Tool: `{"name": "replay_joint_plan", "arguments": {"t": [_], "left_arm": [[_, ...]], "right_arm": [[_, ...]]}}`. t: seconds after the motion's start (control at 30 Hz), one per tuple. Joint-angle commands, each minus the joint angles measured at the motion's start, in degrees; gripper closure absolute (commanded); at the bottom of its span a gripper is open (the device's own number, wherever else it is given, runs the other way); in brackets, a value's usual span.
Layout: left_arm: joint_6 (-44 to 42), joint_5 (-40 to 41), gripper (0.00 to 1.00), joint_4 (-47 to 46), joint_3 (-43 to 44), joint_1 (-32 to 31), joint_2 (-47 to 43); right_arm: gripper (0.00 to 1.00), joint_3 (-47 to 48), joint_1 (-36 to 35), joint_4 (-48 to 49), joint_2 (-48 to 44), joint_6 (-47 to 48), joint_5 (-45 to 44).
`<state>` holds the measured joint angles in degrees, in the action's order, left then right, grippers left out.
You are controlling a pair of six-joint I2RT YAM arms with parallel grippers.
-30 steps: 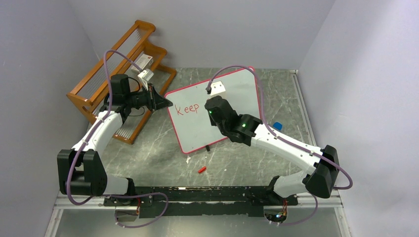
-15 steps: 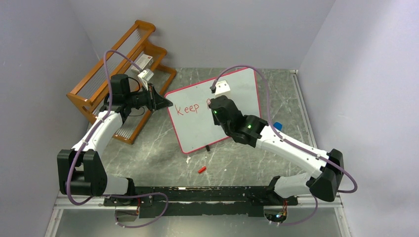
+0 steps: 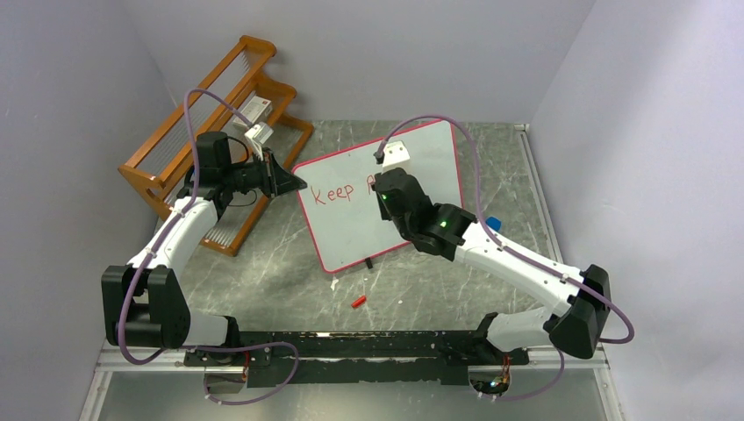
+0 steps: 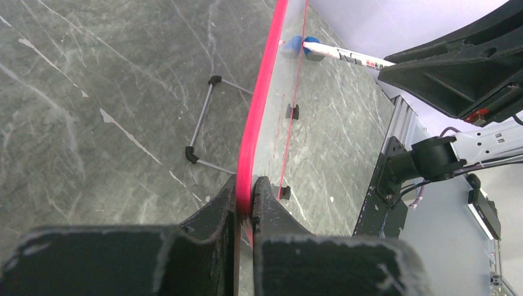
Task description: Write a sentence on the whiteboard
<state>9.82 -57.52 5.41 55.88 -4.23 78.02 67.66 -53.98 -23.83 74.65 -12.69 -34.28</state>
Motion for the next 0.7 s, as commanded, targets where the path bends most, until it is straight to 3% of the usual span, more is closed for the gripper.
{"name": "replay_joint_plan", "arguments": {"t": [0.0,0.67], "left_arm": [[-6.4,5.4,0.95,3.73,-0.61,-1.48,2.22],[-6.27,5.22,0.95,3.52,-0.61,-1.48,2.23]], "right_arm": [[1.0,-0.59,0.7,1.94,0.54,0.86,-0.86],[1.0,-0.51,1.25,3.41,1.87,1.14,-1.87]]}}
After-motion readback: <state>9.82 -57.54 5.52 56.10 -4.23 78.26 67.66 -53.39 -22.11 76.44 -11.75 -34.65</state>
